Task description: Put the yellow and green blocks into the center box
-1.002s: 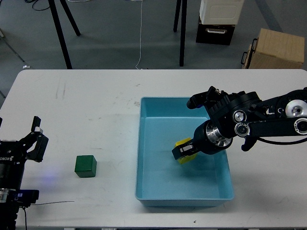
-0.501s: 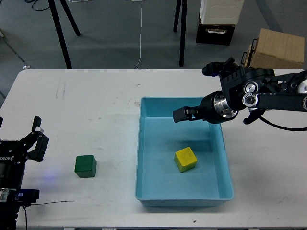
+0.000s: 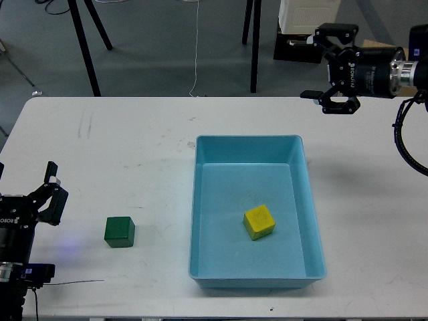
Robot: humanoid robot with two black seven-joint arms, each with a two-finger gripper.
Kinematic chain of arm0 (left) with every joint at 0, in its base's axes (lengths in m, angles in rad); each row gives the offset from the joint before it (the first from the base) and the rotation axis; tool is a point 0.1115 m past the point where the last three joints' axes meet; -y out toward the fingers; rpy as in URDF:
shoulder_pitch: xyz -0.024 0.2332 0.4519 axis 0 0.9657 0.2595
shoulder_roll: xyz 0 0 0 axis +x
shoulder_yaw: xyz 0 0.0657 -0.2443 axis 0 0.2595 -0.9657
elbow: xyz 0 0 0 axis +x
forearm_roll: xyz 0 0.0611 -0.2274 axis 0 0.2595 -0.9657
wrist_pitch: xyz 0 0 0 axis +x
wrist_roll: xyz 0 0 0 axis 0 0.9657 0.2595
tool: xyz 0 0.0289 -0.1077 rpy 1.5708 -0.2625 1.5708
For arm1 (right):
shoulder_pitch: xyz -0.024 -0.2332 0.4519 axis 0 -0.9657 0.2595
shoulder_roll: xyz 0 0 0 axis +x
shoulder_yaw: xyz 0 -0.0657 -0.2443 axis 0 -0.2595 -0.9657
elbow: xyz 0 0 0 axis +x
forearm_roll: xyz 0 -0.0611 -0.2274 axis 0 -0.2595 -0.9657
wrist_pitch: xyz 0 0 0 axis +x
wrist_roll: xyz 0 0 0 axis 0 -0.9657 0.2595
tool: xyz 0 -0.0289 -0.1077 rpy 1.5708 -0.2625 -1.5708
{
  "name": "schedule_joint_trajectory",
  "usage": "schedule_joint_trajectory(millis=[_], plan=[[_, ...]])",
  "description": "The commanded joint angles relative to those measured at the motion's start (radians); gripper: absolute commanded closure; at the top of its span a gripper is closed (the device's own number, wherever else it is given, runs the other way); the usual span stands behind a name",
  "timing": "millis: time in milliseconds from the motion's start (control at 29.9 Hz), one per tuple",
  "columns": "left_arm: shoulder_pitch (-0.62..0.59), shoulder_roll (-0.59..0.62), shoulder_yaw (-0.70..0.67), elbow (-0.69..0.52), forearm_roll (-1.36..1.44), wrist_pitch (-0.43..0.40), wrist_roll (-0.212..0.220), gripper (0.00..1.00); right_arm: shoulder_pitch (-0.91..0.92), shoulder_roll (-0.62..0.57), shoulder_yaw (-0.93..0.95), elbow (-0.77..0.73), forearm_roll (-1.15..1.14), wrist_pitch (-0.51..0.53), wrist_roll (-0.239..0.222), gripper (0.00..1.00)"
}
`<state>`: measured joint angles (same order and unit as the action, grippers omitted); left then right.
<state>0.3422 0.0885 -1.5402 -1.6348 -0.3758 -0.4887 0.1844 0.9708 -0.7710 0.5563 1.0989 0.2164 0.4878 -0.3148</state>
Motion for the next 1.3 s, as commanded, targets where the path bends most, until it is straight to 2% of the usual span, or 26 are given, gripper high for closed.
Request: schedule_joint_trajectory(millis=[0,200,501,668,835,1002,1202,1269], plan=[[-0.009,-0.001,0.0,0.006,0.001,0.0,0.0,0.0,-0.176,-0.028,0.163,-0.027,0.096,0.001,0.057,0.0],[-0.011,-0.003,0.0,0.007,0.001,0.0,0.0,0.0,-0.472,-0.011,0.476,-0.03,0.224,0.001,0.164,0.0],[-0.011,-0.004,0.0,0.007,0.001,0.0,0.001,0.0,-0.932,0.177,0.824,0.088,0.38,0.001,0.171,0.0],[-0.011,-0.003,0.0,0.006,0.001,0.0,0.001,0.0,-1.095,0.301,0.879,0.18,0.379,0.001,0.169,0.0],[-0.005,0.0,-0.003,0.001,-0.005,0.0,-0.006,0.0,-1.144,0.328,0.889,0.217,0.379,0.001,0.169,0.0],[-0.005,0.005,-0.018,0.012,-0.063,0.0,0.004,0.0,-1.138,0.276,0.889,0.217,0.379,0.001,0.169,0.0],[-0.012,0.062,-0.023,0.108,-0.092,0.0,0.026,0.0,-1.138,0.234,0.887,0.219,0.379,0.001,0.169,0.0],[-0.035,0.085,-0.021,0.148,-0.092,0.0,0.017,0.0,-1.14,0.234,0.887,0.219,0.379,0.001,0.169,0.0]])
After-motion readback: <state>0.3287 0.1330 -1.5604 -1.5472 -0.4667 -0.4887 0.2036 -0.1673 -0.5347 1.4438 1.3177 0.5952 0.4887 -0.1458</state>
